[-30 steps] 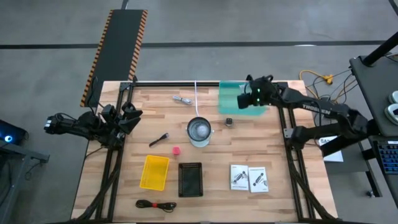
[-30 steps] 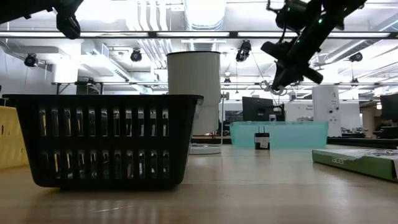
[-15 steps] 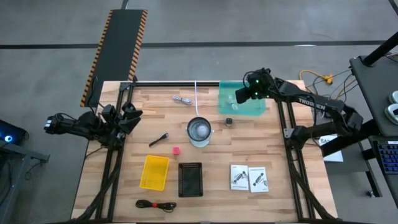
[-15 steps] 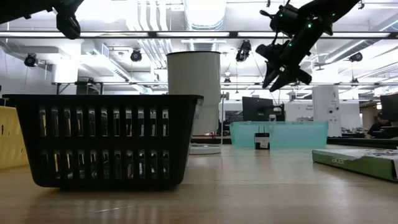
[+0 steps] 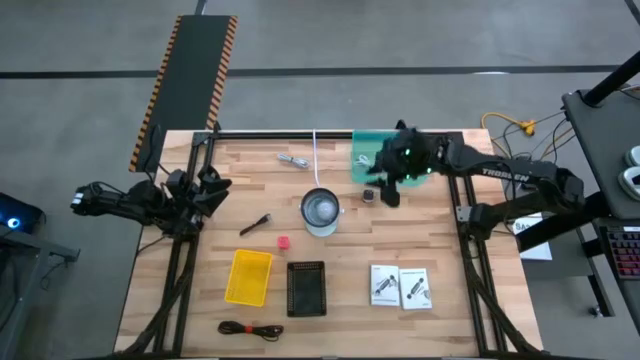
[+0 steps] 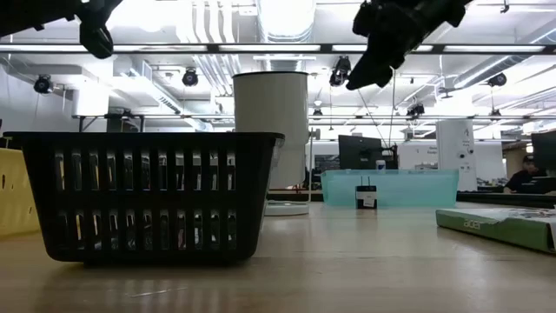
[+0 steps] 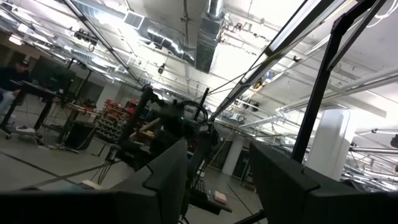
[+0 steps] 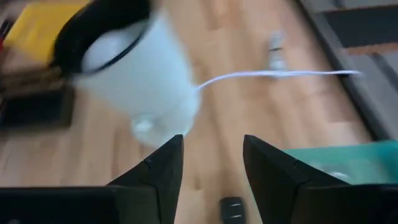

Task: Pick and place items into bin
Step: Put the black adapter into the black bin

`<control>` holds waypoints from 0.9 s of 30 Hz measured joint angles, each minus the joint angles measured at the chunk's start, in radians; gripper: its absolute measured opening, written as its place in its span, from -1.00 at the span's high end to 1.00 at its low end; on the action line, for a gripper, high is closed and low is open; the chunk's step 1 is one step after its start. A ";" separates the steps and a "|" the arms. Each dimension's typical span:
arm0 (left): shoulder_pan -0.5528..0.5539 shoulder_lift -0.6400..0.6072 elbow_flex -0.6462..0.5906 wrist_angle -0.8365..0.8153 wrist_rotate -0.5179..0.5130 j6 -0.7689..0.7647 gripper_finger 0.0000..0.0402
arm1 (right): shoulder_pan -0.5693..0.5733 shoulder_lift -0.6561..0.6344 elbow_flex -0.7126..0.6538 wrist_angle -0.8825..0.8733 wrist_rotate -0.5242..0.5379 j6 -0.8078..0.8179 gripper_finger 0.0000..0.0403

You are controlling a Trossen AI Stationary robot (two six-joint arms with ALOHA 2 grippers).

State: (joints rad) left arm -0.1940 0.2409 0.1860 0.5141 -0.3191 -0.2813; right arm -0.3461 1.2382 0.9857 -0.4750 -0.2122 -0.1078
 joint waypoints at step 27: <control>0.000 -0.001 -0.002 0.000 0.000 0.000 0.22 | 0.067 0.365 -0.046 -0.015 0.103 0.019 -0.32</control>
State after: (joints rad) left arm -0.1940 0.2401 0.1844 0.5140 -0.3191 -0.2813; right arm -0.2794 1.6034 0.9398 -0.4900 -0.1089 -0.0893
